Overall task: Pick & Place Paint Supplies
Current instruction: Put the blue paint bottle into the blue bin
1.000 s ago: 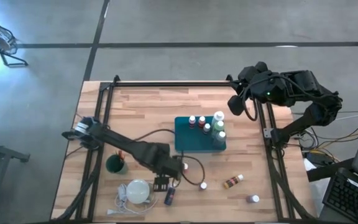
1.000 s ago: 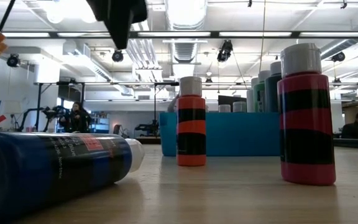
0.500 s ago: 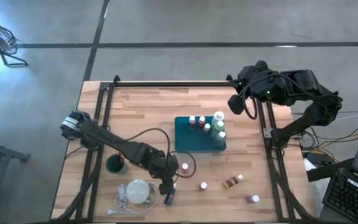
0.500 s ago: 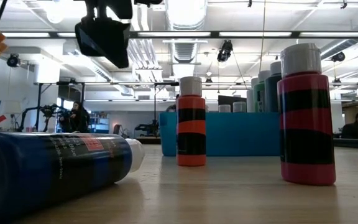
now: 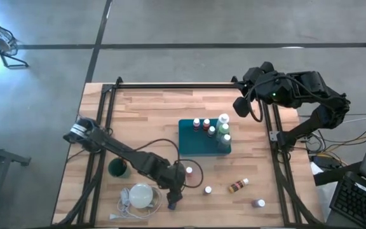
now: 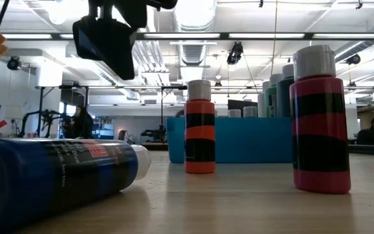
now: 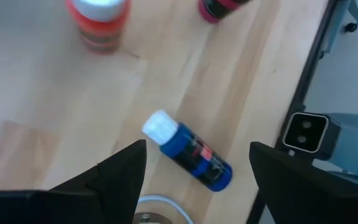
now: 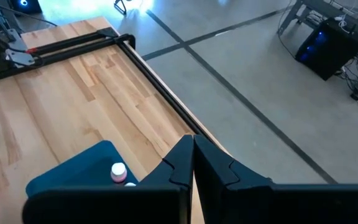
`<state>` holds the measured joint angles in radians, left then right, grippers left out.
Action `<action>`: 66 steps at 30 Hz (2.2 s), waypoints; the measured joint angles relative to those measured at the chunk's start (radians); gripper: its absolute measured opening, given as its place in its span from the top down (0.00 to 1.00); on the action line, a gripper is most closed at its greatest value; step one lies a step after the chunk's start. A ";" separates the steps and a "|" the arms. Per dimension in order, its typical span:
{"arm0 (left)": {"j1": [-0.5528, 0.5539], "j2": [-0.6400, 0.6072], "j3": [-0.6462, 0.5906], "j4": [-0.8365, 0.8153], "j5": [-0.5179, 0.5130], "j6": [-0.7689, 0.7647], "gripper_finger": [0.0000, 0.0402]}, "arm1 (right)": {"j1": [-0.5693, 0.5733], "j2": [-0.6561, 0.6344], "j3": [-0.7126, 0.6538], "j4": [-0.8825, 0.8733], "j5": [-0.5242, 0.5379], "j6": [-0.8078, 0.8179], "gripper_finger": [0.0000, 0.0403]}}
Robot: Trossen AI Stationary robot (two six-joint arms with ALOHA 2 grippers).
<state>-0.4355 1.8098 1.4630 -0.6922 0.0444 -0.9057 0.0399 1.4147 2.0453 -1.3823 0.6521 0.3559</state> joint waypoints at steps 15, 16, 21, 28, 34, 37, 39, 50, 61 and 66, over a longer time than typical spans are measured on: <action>-0.021 0.059 0.042 -0.148 0.007 -0.083 0.28 | -0.028 0.000 0.000 0.000 -0.003 -0.034 0.98; -0.023 0.062 0.042 -0.142 0.016 -0.083 0.28 | -0.030 0.000 0.000 0.001 -0.003 -0.035 0.98; -0.027 0.086 0.047 -0.103 0.024 -0.088 0.28 | -0.043 0.000 0.000 0.002 -0.006 -0.037 0.98; -0.030 0.125 0.058 -0.096 0.046 -0.100 0.28 | -0.057 0.000 0.000 0.002 -0.026 -0.042 0.98; -0.035 0.144 0.058 -0.046 0.073 -0.130 0.28 | -0.061 0.000 0.000 0.002 -0.030 -0.046 0.98; -0.038 0.149 0.058 -0.022 0.073 -0.152 0.28 | -0.061 0.000 -0.001 0.001 -0.032 -0.046 0.98; -0.042 0.158 0.058 -0.018 0.077 -0.170 0.28 | -0.061 0.000 -0.001 0.001 -0.032 -0.050 0.98; -0.052 0.209 0.058 0.029 0.120 -0.258 0.28 | -0.061 -0.001 -0.030 0.003 -0.032 -0.072 0.98; -0.053 0.231 0.052 0.039 0.104 -0.302 0.28 | -0.061 -0.001 -0.067 0.005 -0.032 -0.079 0.98; -0.053 0.250 0.051 0.072 0.105 -0.308 0.28 | -0.061 -0.001 -0.067 0.014 -0.032 -0.082 0.98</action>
<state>-0.4881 2.0594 1.5139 -0.6201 0.1495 -1.2141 -0.0208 1.4139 1.9781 -1.3681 0.6205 0.2737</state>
